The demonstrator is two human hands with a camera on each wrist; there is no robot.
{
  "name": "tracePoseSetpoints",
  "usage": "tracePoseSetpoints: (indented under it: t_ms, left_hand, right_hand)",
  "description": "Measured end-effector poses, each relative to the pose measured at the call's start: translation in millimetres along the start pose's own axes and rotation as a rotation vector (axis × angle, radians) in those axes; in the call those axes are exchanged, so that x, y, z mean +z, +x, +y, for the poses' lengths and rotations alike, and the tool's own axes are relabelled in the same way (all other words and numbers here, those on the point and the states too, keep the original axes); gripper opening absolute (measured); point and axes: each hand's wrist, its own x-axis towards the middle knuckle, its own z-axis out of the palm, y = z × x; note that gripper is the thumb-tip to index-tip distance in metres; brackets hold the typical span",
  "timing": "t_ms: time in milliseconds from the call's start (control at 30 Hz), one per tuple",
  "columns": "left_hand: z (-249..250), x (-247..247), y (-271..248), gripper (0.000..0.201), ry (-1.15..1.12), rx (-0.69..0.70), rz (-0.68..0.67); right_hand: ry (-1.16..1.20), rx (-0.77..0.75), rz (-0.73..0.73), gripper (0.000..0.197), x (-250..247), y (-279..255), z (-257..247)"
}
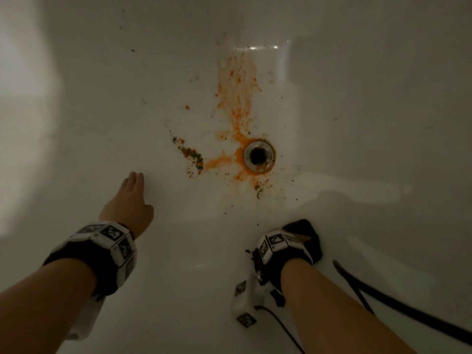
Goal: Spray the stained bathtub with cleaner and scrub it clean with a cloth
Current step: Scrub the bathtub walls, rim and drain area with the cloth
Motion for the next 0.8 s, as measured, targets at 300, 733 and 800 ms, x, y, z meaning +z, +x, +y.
tracePoseSetpoints:
  t_ms: [300, 733, 800]
  left_hand:
    - [12, -7, 30, 0.074, 0.007, 0.059, -0.003]
    - [9, -24, 37, 0.075, 0.202, 0.076, -0.218]
    - [8, -21, 37, 0.077, 0.238, 0.08, -0.213]
  right_hand:
    - [-0.171, -0.314, 0.37, 0.069, -34, -75, -106]
    - [-0.362, -0.025, 0.108, 0.057, 7, -90, -42]
    - [-0.528, -0.205, 0.072, 0.056, -4, -106, -65]
